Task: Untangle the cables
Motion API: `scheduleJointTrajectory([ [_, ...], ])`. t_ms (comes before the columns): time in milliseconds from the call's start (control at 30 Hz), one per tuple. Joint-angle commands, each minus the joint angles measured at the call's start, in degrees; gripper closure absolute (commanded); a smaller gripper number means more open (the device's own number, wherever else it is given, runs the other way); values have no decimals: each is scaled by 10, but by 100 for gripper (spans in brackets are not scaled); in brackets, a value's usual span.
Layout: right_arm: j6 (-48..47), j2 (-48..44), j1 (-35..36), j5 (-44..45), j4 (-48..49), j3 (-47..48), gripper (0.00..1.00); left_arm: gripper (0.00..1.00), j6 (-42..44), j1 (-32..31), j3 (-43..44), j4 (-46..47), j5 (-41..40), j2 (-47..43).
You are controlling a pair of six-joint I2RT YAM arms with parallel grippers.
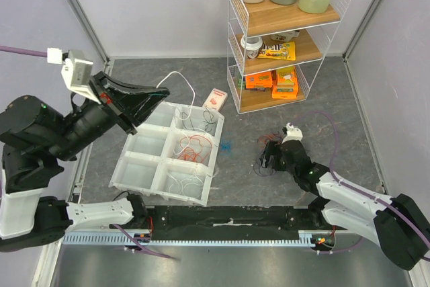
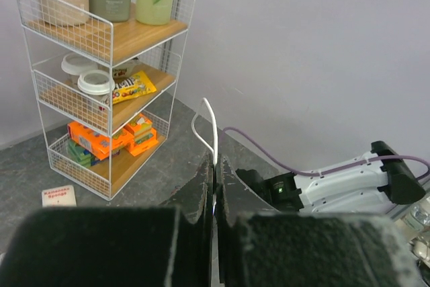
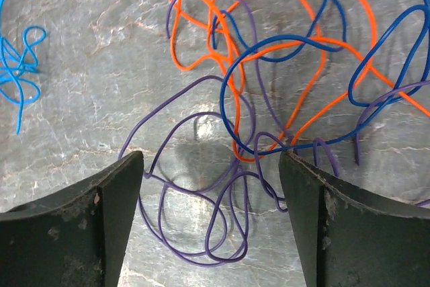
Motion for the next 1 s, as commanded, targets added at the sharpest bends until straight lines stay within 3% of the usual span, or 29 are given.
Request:
scheduleJointTrajectory([
  [0,-36,19,-1,-50,48,9,11,98,-17,0,37,-10,0,-2],
  [167,-36,14,-1,-48,48,6,10,98,-18,0,47,-15,4,2],
  [767,-34,2,0,-44,45,1,9,98,-61,0,-54,-66,-56,-78],
  [967,-35,8,-1,-48,47,2,9,98,-36,0,29,-66,-43,-48],
])
